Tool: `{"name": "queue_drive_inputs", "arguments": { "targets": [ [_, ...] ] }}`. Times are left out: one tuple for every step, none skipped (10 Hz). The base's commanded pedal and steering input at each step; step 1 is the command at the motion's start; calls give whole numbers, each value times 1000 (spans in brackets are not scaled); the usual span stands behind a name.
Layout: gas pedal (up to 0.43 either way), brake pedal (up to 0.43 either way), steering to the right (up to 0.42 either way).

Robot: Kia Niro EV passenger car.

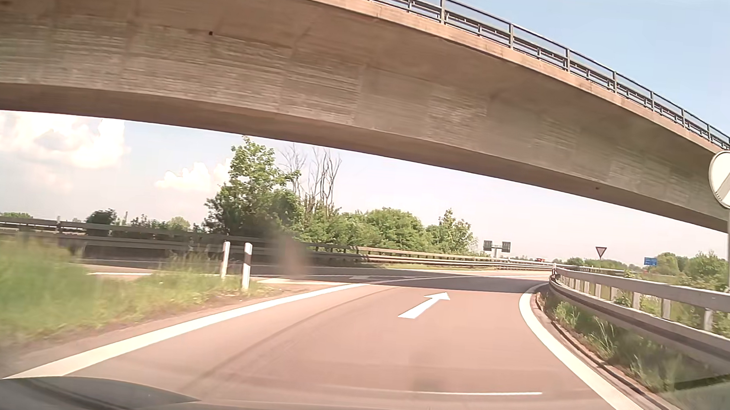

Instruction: Follow the waypoints while adhering to traffic rules and regulations

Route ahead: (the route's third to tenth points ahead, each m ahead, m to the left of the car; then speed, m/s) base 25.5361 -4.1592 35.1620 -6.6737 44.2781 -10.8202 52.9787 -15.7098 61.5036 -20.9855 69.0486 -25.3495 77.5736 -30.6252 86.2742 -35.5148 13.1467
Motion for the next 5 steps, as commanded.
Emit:
{"name": "queue_drive_inputs", "arguments": {
  "targets": [
    [138,0,85],
    [150,0,83],
    [157,0,82],
    [157,0,81],
    [157,0,79]
  ]
}}
